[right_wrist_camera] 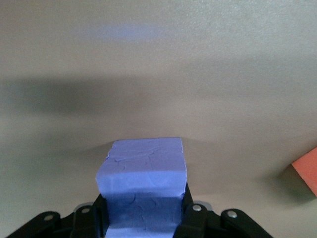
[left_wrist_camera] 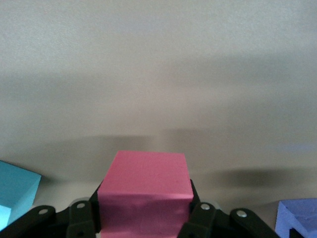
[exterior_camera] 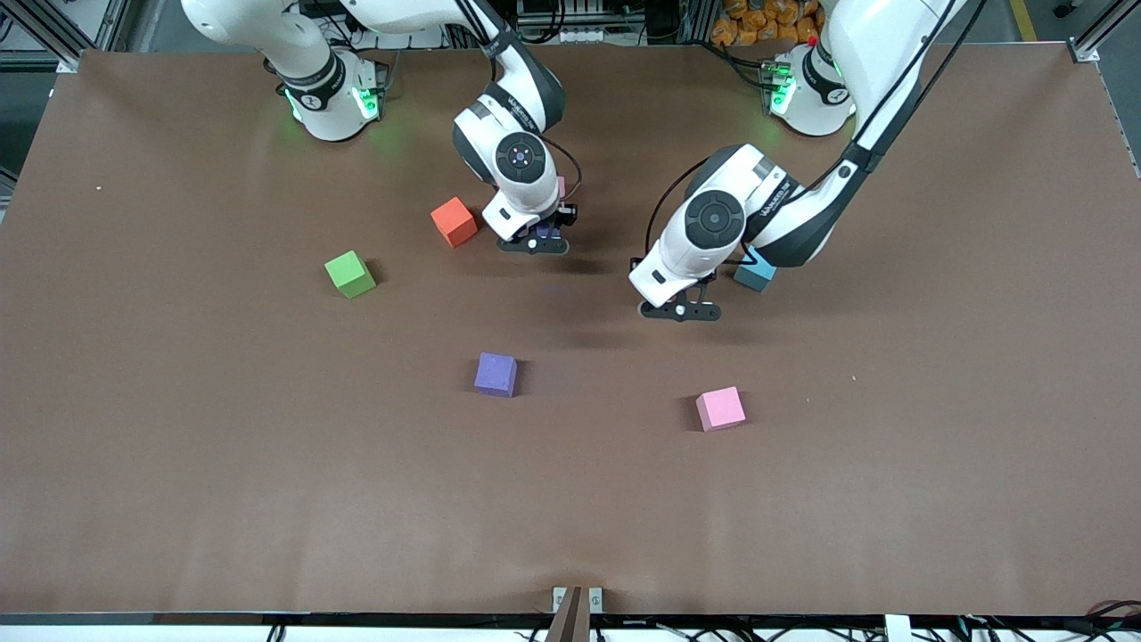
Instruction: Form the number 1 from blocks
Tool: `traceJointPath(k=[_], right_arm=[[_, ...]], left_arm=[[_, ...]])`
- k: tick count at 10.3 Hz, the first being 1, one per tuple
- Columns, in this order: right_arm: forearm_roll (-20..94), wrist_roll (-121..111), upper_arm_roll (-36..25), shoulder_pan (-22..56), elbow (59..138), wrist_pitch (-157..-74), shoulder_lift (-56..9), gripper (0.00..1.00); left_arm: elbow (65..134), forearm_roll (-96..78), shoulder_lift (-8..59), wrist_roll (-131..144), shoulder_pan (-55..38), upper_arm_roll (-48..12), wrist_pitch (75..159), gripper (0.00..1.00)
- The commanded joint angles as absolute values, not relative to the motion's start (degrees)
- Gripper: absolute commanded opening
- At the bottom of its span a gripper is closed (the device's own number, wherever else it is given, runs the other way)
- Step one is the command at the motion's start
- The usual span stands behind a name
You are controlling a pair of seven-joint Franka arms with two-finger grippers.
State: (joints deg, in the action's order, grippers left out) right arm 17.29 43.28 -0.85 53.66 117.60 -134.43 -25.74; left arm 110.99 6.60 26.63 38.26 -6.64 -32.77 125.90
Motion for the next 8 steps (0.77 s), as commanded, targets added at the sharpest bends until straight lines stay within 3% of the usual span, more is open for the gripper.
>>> traceJointPath(k=[1, 3, 4, 5, 8], right_arm=[[18.5, 43.9, -1.2, 54.8, 118.8, -135.3, -24.9, 0.0], [18.5, 43.9, -1.2, 54.9, 118.8, -135.2, -25.0, 0.0], [18.5, 43.9, -1.2, 54.9, 118.7, -134.8, -25.0, 0.18], [18.5, 46.5, -1.2, 54.8, 118.7, -134.4, -25.0, 0.99], [17.8, 48.8, -1.7, 54.5, 116.6, -128.7, -24.6, 1.0]], left_arm=[[110.3, 6.2, 26.7, 39.5, -7.5, -32.7, 124.9, 0.0], [110.3, 6.3, 26.8, 39.6, -7.6, -32.7, 125.0, 0.0], [110.3, 6.4, 26.9, 39.6, -7.6, -32.7, 125.0, 0.0], [110.2, 6.7, 26.9, 39.6, -7.6, -32.7, 125.1, 0.0], [109.9, 6.7, 27.0, 39.6, -7.6, -32.7, 125.1, 0.0]])
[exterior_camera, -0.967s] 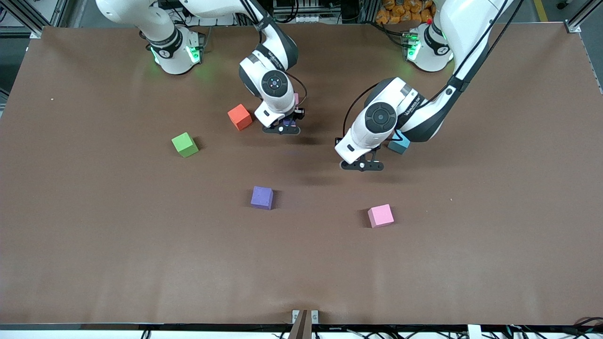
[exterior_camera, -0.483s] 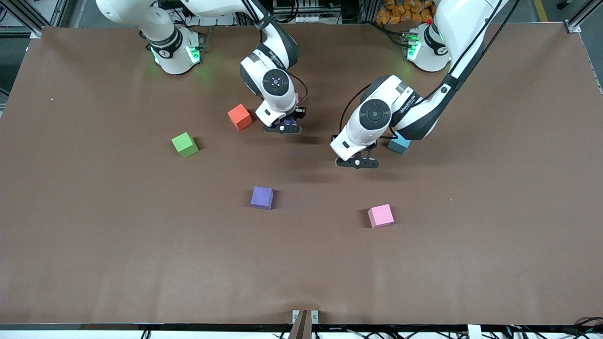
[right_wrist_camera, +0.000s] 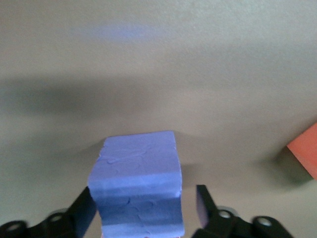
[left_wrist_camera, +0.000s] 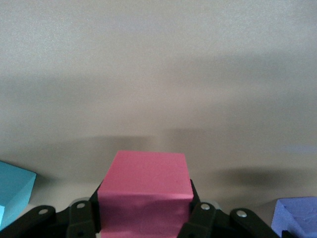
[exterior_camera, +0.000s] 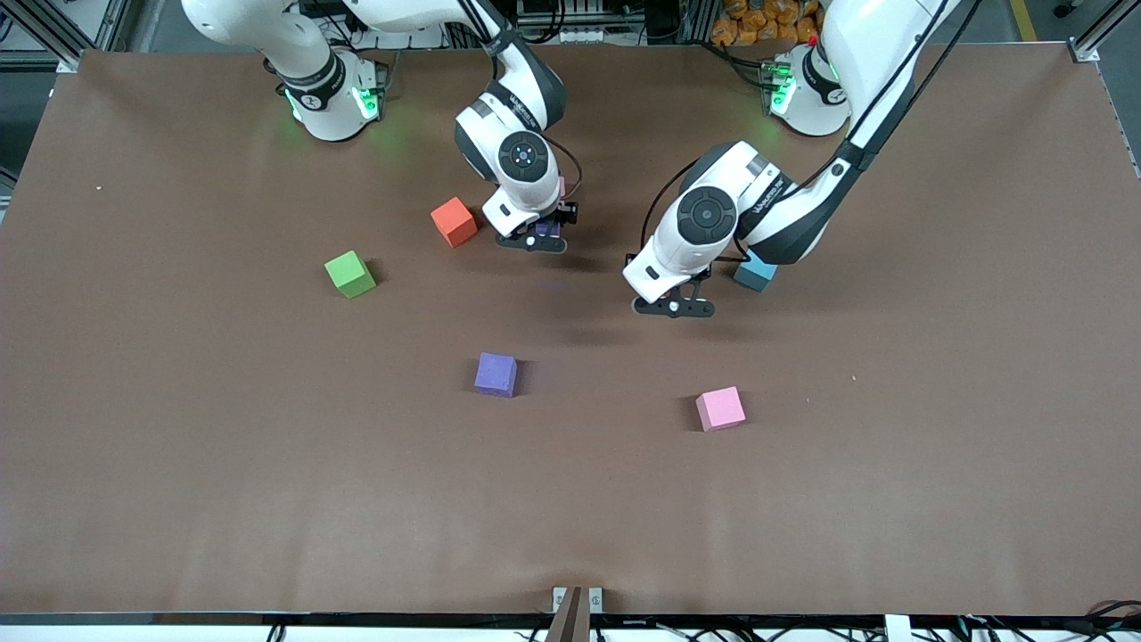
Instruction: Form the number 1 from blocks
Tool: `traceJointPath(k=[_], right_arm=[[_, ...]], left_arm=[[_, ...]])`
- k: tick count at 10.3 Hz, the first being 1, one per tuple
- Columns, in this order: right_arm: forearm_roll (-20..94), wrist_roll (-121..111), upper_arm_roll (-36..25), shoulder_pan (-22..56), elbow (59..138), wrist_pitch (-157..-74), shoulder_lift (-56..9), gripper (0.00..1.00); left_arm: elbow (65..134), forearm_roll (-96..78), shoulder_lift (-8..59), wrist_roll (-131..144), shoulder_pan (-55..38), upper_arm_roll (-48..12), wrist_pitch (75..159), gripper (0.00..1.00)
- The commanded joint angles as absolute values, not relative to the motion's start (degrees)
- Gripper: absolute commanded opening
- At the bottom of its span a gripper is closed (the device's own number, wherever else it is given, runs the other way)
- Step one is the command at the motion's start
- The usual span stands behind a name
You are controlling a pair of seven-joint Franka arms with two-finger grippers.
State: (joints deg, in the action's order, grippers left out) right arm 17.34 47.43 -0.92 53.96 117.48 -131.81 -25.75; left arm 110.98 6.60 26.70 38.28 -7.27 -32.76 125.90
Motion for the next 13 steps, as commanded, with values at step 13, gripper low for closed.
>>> traceJointPath(k=[13], right_arm=[[10.9, 36.7, -10.5, 40.7, 95.0, -113.5, -25.8, 1.0]], left_arm=[[97.1, 12.4, 37.5, 56.6, -22.5, -30.5, 125.2, 0.0]])
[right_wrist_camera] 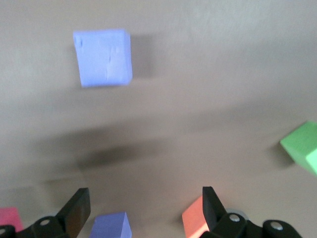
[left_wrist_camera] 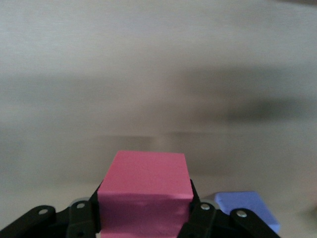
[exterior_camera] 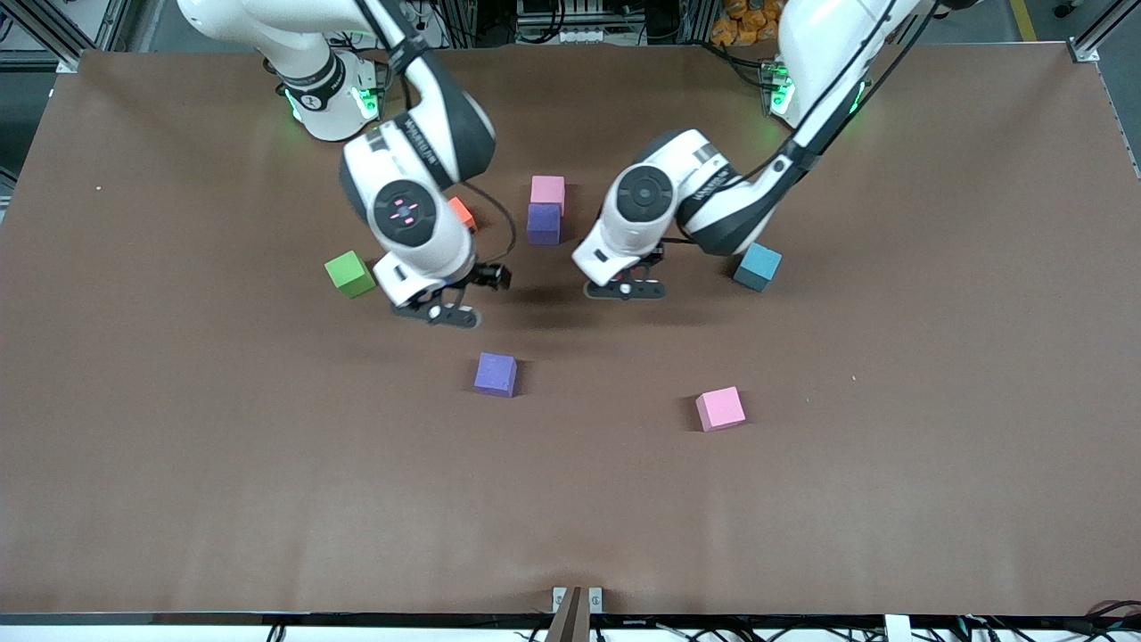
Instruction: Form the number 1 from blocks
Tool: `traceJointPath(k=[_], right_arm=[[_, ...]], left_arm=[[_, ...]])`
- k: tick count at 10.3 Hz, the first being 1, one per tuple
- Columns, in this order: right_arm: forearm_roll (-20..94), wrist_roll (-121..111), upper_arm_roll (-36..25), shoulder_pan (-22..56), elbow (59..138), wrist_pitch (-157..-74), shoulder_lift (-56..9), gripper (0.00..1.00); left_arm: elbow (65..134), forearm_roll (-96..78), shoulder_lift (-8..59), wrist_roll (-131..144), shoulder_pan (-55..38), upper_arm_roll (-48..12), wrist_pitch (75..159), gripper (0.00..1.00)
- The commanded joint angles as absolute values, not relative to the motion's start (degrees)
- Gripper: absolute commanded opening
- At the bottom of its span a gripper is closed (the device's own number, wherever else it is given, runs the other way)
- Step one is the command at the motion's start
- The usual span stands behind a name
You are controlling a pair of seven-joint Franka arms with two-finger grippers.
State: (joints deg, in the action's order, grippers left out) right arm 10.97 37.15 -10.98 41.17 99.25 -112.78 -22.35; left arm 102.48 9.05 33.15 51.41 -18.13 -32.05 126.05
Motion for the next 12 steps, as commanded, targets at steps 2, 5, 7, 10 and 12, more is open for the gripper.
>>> traceJointPath(k=[2, 5, 7, 10, 12], right_arm=[[10.8, 36.5, -10.5, 40.7, 89.6, -115.4, -32.0, 1.0], [10.6, 31.5, -10.5, 40.0, 83.2, -117.0, -38.6, 1.0], [10.6, 29.4, -10.5, 39.6, 83.5, -124.1, -41.2, 1.0], [10.5, 28.0, -10.5, 39.4, 83.1, -126.9, -44.4, 1.0], [10.5, 27.9, -10.5, 39.4, 83.1, -127.1, -45.6, 1.0]], left_arm=[[94.5, 14.1, 40.0, 61.9, -28.4, -27.4, 125.4, 0.0], [89.8, 14.1, 43.5, 65.8, -35.3, -23.1, 125.9, 0.0], [89.0, 14.2, 44.2, 66.8, -35.7, -23.0, 127.3, 0.0], [89.0, 14.2, 45.4, 68.3, -37.5, -22.2, 129.8, 0.0], [89.0, 14.2, 45.5, 68.7, -39.2, -21.1, 130.1, 0.0]])
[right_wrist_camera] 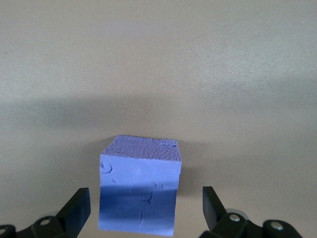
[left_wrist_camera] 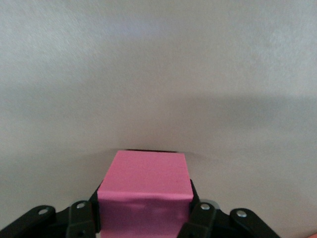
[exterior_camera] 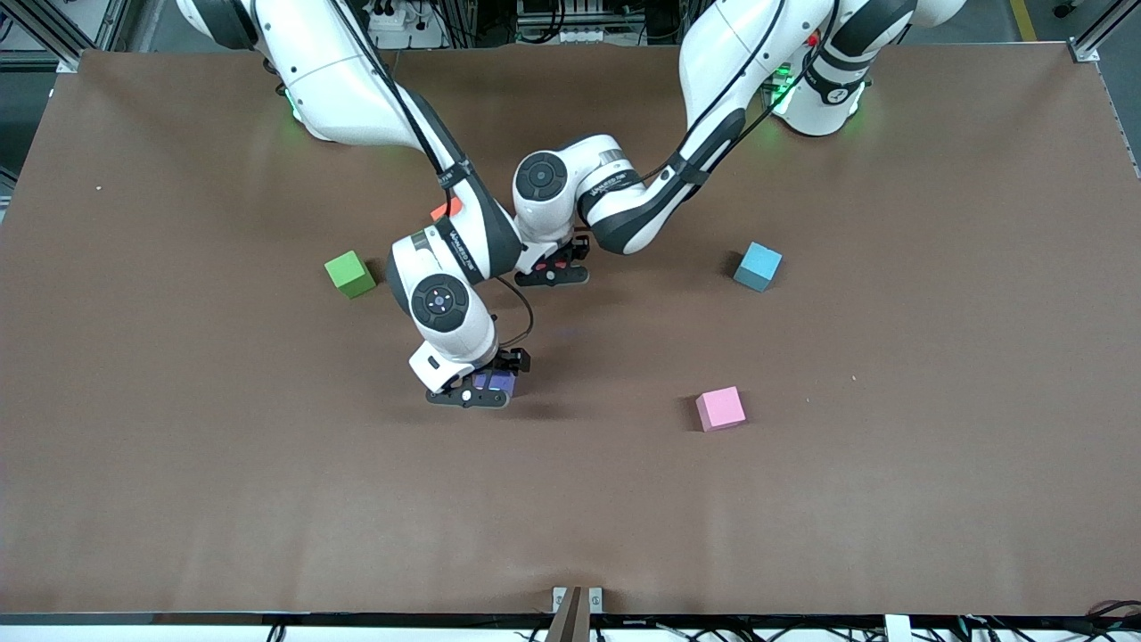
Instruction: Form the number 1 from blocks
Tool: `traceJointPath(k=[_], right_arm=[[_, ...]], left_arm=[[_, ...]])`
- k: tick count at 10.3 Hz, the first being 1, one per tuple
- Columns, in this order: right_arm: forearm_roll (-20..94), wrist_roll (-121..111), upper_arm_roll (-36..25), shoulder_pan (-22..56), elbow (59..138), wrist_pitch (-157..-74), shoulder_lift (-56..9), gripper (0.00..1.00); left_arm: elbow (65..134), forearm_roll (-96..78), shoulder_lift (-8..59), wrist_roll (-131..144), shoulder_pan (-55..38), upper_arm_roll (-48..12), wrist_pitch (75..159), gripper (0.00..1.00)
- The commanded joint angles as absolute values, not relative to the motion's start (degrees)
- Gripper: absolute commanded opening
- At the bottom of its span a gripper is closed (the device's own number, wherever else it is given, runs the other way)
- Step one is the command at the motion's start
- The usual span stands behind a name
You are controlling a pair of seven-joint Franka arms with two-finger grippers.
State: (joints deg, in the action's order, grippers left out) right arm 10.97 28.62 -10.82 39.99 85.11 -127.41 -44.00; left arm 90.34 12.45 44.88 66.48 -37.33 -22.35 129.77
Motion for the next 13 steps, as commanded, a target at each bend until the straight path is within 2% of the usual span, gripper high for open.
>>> traceJointPath(k=[1, 2, 3, 4, 5, 6, 8, 13], right_arm=[[10.7, 27.9, -10.5, 39.3, 83.1, -128.1, -46.2, 1.0], [10.9, 27.9, -10.5, 39.3, 83.2, -130.1, -46.6, 0.97], [11.2, 27.8, -10.4, 39.0, 83.3, -130.9, -46.9, 0.52], [11.4, 27.9, -10.2, 38.5, 83.3, -131.0, -46.9, 0.13], [13.1, 27.7, -10.2, 38.3, 83.1, -130.5, -46.7, 0.0], [13.7, 27.5, -10.2, 37.7, 83.1, -129.9, -46.0, 0.0], [13.8, 25.6, -10.2, 36.2, 81.6, -122.9, -43.3, 0.0], [13.7, 25.5, -10.5, 30.9, 80.2, -109.6, -32.7, 0.0]], left_arm=[[89.0, 14.2, 45.5, 68.7, -39.2, -21.0, 130.1, 0.0], [89.0, 14.2, 45.5, 68.7, -39.2, -21.1, 130.2, 0.0], [89.0, 14.2, 45.5, 68.7, -39.2, -21.0, 130.5, 0.0], [89.0, 14.2, 45.5, 68.7, -39.3, -21.1, 130.5, 0.0], [89.1, 14.2, 45.6, 68.7, -39.3, -21.1, 130.5, 0.0], [89.1, 14.3, 45.6, 68.7, -39.3, -21.1, 130.5, 0.0], [89.1, 14.2, 45.6, 68.7, -39.3, -21.1, 130.5, 0.0], [89.0, 13.9, 46.0, 69.1, -39.5, -21.1, 131.7, 0.0]])
